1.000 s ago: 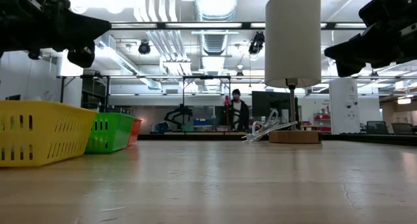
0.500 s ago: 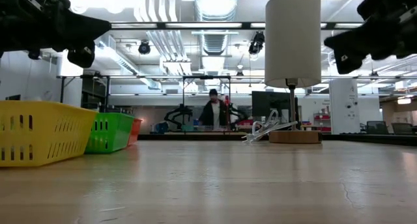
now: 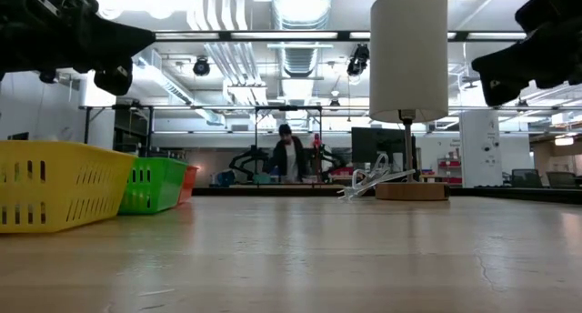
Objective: Pick and place Stapler, Stapler remover, tape
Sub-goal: Return to Home Position
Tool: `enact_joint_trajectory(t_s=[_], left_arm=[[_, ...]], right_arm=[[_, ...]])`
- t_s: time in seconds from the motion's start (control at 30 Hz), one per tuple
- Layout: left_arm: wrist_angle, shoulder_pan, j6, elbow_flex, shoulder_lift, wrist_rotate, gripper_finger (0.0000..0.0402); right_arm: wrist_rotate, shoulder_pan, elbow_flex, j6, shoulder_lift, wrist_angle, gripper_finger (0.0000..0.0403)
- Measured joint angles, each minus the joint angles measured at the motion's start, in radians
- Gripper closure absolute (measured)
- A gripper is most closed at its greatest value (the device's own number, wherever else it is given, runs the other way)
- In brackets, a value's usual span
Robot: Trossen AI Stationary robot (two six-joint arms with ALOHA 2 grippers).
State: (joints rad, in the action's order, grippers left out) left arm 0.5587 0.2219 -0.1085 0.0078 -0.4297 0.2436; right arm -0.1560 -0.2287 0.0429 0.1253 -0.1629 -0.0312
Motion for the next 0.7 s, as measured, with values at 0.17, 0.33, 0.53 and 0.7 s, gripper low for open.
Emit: enact_joint_trajectory(t_s=[0.17,0.33,0.53,0.7], left_arm=[[0.000,0.000,0.000,0.000,0.000,0.000,0.0388],[0.000,0.000,0.000,0.000,0.000,0.000,0.0390],[0.000,0.000,0.000,0.000,0.000,0.000,0.0388],[0.000,0.000,0.000,0.000,0.000,0.000,0.0389]], right_arm=[[0.000,0.000,0.000,-0.038,0.005,-0.001,0.0394],[0.000,0.000,0.000,-0.030,0.004,-0.001,0.0394],[0.000,0.000,0.000,-0.031,0.003,-0.001,0.0394],[0.000,0.000,0.000,-0.029,0.002,-0.001,0.0394]])
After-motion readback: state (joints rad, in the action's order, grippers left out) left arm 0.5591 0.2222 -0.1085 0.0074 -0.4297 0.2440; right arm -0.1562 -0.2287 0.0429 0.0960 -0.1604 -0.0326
